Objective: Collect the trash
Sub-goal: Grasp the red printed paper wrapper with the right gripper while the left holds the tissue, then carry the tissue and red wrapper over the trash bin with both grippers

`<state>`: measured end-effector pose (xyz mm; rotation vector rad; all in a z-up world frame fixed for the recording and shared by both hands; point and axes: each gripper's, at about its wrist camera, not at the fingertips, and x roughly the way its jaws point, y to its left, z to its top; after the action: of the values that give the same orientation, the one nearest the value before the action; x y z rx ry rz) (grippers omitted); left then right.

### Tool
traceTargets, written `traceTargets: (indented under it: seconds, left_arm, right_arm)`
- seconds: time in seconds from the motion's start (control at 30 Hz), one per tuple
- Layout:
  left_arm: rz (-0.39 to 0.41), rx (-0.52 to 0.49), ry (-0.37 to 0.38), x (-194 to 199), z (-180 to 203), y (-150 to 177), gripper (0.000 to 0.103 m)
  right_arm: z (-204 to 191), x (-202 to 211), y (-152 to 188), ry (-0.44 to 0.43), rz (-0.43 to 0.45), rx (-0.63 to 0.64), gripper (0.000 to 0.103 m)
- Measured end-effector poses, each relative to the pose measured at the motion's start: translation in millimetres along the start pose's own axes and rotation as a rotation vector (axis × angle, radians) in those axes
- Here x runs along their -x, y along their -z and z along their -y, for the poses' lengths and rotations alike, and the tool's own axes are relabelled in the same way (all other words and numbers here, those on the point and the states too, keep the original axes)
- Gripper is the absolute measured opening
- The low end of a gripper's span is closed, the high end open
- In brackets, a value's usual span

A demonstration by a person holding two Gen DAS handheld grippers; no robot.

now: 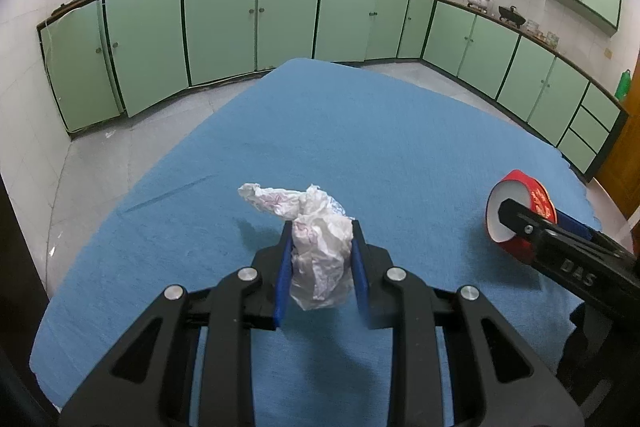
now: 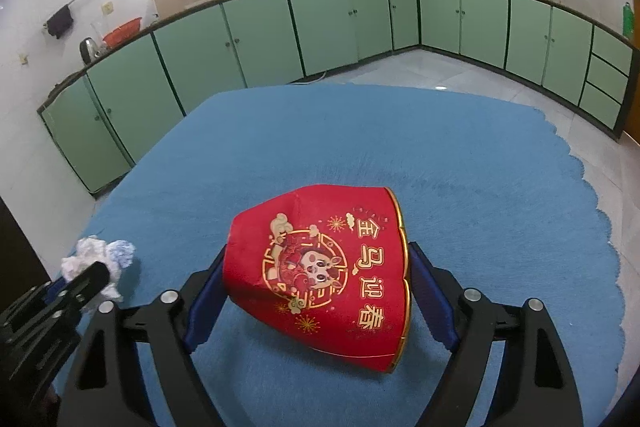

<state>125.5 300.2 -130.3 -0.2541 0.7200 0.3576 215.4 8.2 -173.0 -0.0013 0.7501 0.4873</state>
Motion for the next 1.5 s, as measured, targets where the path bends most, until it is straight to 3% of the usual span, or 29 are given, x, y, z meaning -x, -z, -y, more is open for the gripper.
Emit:
traceTargets:
  seconds: [0.43,0.87,1.5]
  left_arm:
    - [0.032,-0.038,0.045,13,23,-4,0.025]
    - [0.072,-0.099,0.125,48,76,1,0.025]
    - [0.07,-0.212,0.289,79,182,29,0.025]
  right_arm:
    - [18,55,-5,-0.043,0.051,0.022,0.082]
    - [52,115,-3,-0.049,0.115,0.013,0.082]
    - [135,187,24,0.065,0.167,-0.053,0.082]
